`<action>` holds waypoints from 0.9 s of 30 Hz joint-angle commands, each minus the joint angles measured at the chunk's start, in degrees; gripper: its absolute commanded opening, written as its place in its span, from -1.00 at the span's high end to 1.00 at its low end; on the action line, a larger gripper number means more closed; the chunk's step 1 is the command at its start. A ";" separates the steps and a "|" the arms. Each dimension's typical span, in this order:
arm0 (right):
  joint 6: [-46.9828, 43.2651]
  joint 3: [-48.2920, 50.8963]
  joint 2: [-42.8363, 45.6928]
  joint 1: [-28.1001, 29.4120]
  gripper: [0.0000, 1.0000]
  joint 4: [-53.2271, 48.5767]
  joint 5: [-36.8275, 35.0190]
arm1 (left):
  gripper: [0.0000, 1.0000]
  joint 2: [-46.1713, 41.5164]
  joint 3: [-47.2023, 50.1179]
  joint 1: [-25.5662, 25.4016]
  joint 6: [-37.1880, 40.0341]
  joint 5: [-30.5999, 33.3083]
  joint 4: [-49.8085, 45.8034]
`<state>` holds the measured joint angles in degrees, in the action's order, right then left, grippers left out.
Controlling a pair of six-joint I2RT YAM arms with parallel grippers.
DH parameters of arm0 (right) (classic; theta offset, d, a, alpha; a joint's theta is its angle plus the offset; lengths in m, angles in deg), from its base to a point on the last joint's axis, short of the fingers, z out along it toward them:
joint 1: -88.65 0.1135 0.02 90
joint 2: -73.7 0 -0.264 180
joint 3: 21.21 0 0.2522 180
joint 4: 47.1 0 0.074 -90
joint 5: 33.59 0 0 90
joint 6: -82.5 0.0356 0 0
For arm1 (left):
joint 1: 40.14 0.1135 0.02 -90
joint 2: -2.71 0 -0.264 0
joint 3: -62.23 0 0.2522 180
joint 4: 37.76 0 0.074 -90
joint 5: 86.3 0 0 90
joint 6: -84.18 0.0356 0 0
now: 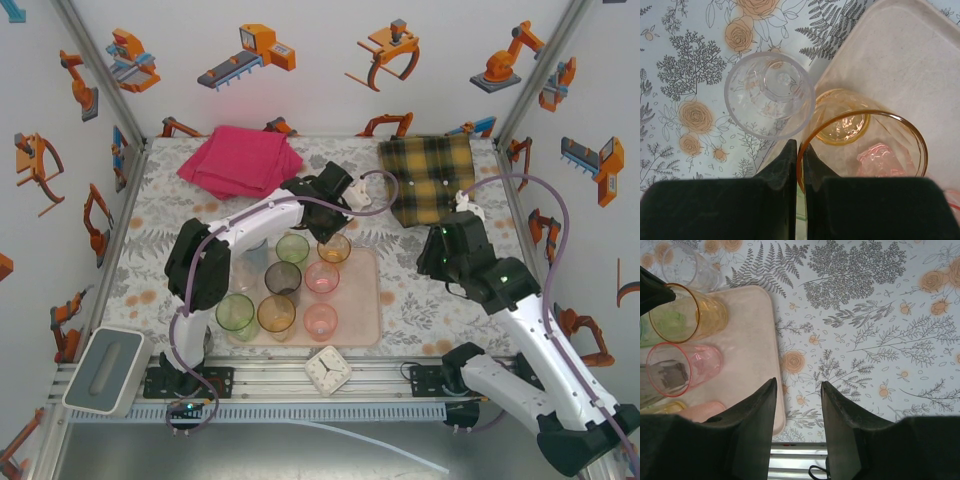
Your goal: Place the glasses into the tray
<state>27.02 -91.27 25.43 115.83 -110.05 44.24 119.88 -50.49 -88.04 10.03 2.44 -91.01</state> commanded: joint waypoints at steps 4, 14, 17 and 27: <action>-0.15 0.71 -0.86 -0.28 0.18 2.03 1.04 | 0.68 -2.55 1.05 0.96 -0.21 1.16 -2.30; 0.37 2.76 -3.57 -0.28 0.18 6.21 3.81 | 0.27 -3.73 0.57 1.49 -0.30 1.30 -3.31; 0.70 3.72 -4.96 -0.28 0.18 8.41 5.30 | 0.18 -4.48 0.30 1.49 -0.30 1.36 -4.06; 1.14 5.93 -8.48 -0.28 0.20 12.53 7.21 | -0.14 -7.65 -4.75 1.32 -0.33 0.91 -8.94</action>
<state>27.26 -86.00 17.50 115.83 -99.97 50.52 115.35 -52.39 -86.71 10.01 3.71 -96.54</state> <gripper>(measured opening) 0.405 0.561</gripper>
